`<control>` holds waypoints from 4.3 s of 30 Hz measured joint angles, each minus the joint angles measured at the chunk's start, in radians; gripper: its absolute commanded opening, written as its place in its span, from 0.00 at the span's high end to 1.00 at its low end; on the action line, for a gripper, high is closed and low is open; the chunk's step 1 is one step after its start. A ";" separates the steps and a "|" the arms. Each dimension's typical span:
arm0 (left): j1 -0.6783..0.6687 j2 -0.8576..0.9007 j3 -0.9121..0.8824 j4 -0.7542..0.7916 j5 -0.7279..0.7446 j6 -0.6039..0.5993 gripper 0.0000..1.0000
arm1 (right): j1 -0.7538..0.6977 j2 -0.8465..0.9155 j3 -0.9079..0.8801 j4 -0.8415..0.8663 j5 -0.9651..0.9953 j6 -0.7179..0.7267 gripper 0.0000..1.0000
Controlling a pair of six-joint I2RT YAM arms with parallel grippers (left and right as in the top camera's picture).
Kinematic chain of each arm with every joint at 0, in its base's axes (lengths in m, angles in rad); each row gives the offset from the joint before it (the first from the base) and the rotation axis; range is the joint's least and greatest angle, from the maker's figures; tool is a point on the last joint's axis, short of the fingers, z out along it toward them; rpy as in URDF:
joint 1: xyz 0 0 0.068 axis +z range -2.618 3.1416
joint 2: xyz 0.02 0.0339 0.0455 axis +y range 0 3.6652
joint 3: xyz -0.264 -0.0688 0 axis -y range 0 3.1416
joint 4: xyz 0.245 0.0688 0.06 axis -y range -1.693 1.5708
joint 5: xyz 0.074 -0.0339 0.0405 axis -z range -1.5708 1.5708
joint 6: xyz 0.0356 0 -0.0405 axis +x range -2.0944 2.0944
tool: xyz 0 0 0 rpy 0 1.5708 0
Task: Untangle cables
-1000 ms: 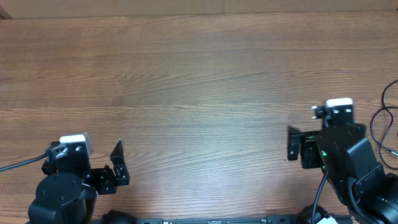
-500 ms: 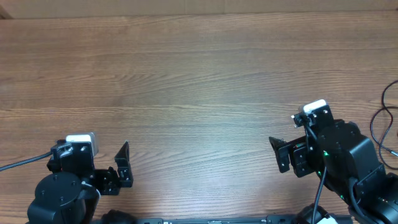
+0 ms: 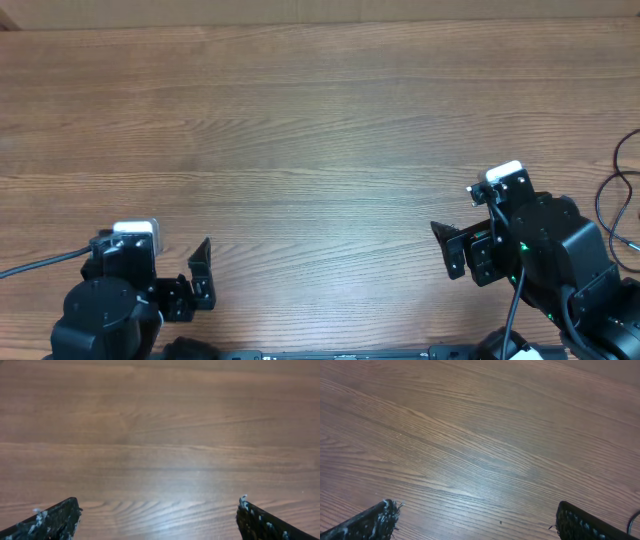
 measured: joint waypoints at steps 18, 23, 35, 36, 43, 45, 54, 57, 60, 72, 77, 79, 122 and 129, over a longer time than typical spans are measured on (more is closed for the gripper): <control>0.123 -0.298 -0.202 0.435 -0.018 -0.007 0.00 | 0.000 0.000 0.000 0.000 0.000 0.000 0.00; 0.211 -0.397 -0.421 0.758 -0.020 -0.007 0.00 | 0.000 0.000 -0.001 0.000 0.000 -0.001 0.00; 0.286 -0.453 -0.892 1.545 -0.019 -0.010 0.01 | 0.000 0.000 -0.002 -0.001 0.000 -0.003 0.00; 0.292 -0.464 -0.929 1.598 -0.021 -0.010 0.00 | 0.000 0.000 -0.002 -0.001 -0.001 -0.003 0.00; 0.325 -0.544 -1.103 1.778 -0.073 -0.010 0.01 | 0.000 0.000 -0.002 -0.002 0.000 -0.003 0.00; 0.335 -0.551 -1.125 1.788 -0.085 -0.011 0.00 | 0.000 0.000 -0.002 -0.001 0.000 -0.003 0.00; 0.409 -0.552 -1.162 1.780 -0.102 -0.011 0.00 | 0.000 0.000 -0.002 -0.002 0.000 -0.003 0.00; 0.414 -0.553 -1.179 1.696 -0.102 -0.019 0.00 | 0.000 0.000 -0.002 -0.002 0.000 -0.003 0.00; 0.414 -0.552 -1.191 1.612 -0.102 -0.034 0.00 | 0.000 0.000 -0.002 -0.002 0.000 -0.003 0.00; 0.414 -0.553 -1.191 1.240 -0.026 -0.045 0.01 | 0.000 0.000 -0.002 -0.002 0.000 -0.003 0.00; 0.414 -0.553 -1.191 1.201 0.004 -0.038 0.00 | 0.000 0.000 -0.002 -0.002 0.000 -0.003 0.00; 0.414 -0.553 -1.191 1.199 0.018 -0.032 0.00 | 0.000 0.000 -0.002 -0.002 0.000 -0.003 0.00; 0.414 -0.553 -1.191 1.183 0.161 0.278 0.01 | 0.000 0.000 -0.002 -0.002 0.000 -0.003 0.00; 0.414 -0.553 -1.191 1.183 0.161 0.278 0.00 | 0.000 0.000 -0.002 -0.002 -0.001 -0.003 0.00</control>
